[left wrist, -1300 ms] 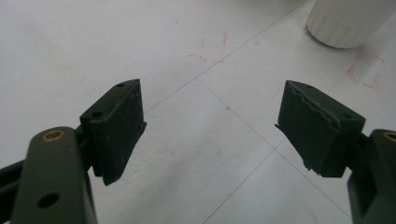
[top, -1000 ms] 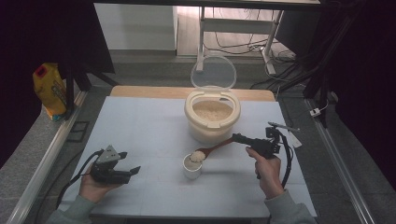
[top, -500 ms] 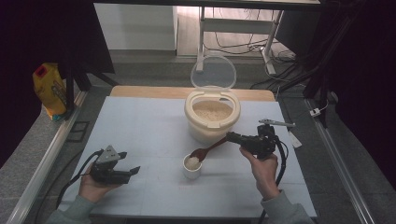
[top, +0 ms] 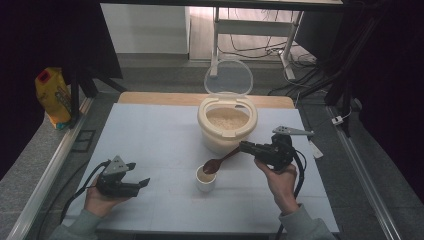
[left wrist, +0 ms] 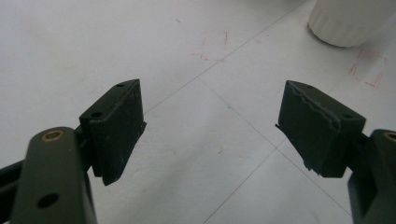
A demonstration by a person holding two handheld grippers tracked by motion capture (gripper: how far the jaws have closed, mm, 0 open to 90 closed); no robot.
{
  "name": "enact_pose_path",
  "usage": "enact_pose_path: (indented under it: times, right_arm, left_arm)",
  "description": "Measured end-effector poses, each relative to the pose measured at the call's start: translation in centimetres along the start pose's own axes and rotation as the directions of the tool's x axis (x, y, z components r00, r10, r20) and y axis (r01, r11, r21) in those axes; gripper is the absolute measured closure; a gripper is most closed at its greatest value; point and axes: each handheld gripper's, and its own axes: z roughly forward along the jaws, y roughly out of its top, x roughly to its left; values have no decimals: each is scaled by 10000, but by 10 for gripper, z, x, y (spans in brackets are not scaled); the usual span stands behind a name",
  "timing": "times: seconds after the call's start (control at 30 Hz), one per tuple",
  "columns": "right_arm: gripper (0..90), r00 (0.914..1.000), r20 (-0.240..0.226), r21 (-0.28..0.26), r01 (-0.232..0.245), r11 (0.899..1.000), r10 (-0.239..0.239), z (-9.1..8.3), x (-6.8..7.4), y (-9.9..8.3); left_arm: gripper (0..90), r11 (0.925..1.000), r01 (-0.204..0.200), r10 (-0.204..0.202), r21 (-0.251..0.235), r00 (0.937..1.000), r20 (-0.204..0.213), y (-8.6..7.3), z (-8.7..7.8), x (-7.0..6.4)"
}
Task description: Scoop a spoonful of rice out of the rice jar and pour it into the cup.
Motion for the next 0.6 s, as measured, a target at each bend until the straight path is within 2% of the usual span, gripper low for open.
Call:
enact_pose_path:
  times: [0.2,0.4,0.47,0.6]
  right_arm:
    - [836,9970,-269,-117,-726,9973,723,-4,-8,-1]
    - [836,9842,-808,-176,-1593,9871,1574,-11,-22,-5]
    - [836,9791,-1000,-148,-1796,9836,1773,-16,-25,-5]
    - [836,9750,-1202,-51,-1890,9820,1871,-24,-27,-6]
  left_arm:
    - [220,10000,-16,16,-3,10000,11,0,0,0]
    - [220,10000,-9,9,8,10000,15,0,1,0]
    - [220,10000,-6,6,6,10000,4,0,0,0]
    - [220,10000,-25,25,31,10000,-7,0,1,0]
